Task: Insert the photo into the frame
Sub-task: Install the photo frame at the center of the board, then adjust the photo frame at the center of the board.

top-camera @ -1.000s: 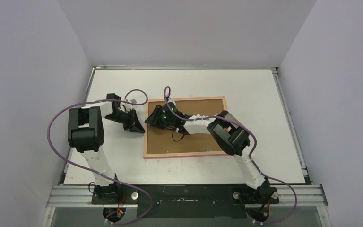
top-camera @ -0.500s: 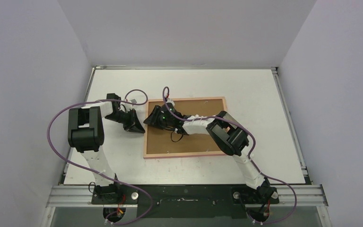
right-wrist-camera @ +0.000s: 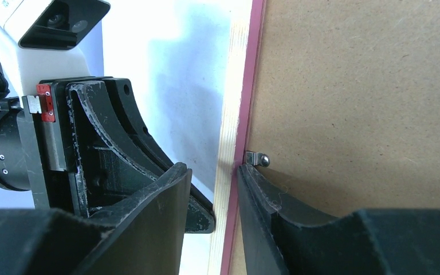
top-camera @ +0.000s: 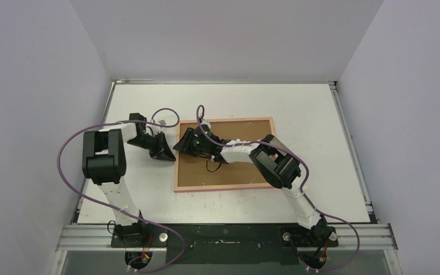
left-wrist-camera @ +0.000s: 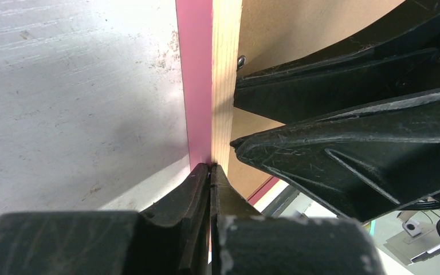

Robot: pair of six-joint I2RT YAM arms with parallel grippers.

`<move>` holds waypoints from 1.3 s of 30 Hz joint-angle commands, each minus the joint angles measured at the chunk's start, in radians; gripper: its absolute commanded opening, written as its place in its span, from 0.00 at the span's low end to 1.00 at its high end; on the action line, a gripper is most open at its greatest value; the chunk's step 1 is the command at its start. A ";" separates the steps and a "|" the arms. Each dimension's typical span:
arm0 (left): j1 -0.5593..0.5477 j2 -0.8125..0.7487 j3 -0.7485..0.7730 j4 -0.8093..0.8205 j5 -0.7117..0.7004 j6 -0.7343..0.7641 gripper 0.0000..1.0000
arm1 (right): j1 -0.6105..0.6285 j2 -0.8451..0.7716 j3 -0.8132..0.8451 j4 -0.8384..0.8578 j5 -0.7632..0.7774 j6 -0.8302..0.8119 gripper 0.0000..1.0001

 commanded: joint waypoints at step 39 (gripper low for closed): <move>-0.102 -0.102 0.032 -0.097 -0.247 0.265 0.00 | -0.842 -0.661 -0.412 -0.586 0.143 -0.342 0.90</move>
